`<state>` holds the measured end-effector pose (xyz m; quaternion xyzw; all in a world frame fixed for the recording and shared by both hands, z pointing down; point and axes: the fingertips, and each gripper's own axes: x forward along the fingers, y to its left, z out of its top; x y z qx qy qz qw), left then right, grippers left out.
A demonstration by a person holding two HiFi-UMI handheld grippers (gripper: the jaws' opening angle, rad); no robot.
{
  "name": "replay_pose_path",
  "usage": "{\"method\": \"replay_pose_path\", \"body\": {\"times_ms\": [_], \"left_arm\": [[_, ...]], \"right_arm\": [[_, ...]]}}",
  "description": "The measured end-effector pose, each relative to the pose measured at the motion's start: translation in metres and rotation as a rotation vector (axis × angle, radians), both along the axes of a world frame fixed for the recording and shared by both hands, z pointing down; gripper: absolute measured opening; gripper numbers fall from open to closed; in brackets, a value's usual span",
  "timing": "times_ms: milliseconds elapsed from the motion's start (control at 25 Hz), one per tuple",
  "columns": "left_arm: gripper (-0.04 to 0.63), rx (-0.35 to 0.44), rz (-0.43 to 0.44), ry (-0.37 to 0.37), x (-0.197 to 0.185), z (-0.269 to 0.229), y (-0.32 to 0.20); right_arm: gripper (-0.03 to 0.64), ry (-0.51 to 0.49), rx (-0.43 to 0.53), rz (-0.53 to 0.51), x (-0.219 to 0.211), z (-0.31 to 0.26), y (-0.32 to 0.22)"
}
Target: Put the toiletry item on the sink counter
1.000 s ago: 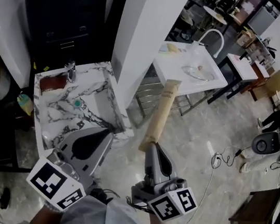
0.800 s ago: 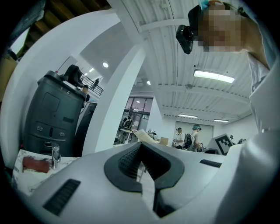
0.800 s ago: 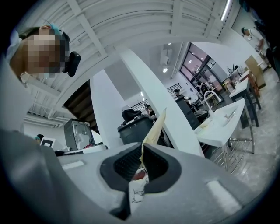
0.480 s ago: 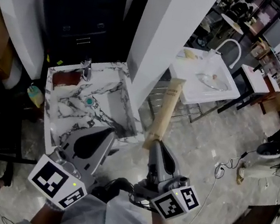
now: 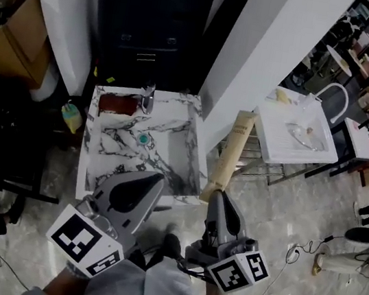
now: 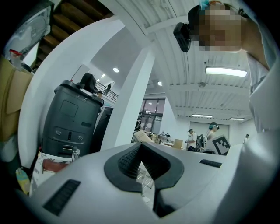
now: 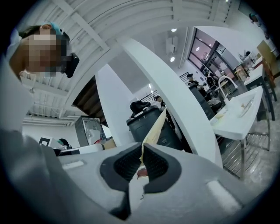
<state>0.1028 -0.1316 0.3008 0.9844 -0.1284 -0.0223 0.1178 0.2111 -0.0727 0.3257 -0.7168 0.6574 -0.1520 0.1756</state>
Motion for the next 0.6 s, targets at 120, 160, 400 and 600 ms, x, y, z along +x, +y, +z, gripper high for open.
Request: {"method": "replay_pose_path", "body": {"times_ms": [120,160,400,600], "left_arm": [[0.003,0.005,-0.053,-0.002,0.000,-0.002,-0.010],[0.003,0.005,-0.072,-0.003,0.001,-0.002,-0.013],[0.003,0.011,-0.172,-0.002,0.011,-0.009,-0.028],[0.003,0.014,-0.257,-0.006,0.020,-0.014,-0.037]], "right_arm": [[0.003,-0.006,-0.002,-0.048,0.005,0.002,-0.014],[0.003,-0.008,-0.003,-0.066,0.007,0.002,-0.019],[0.003,-0.006,-0.008,-0.157,0.026,0.000,-0.046],[0.003,-0.009,-0.023,-0.224,0.045,0.004,-0.066]]}}
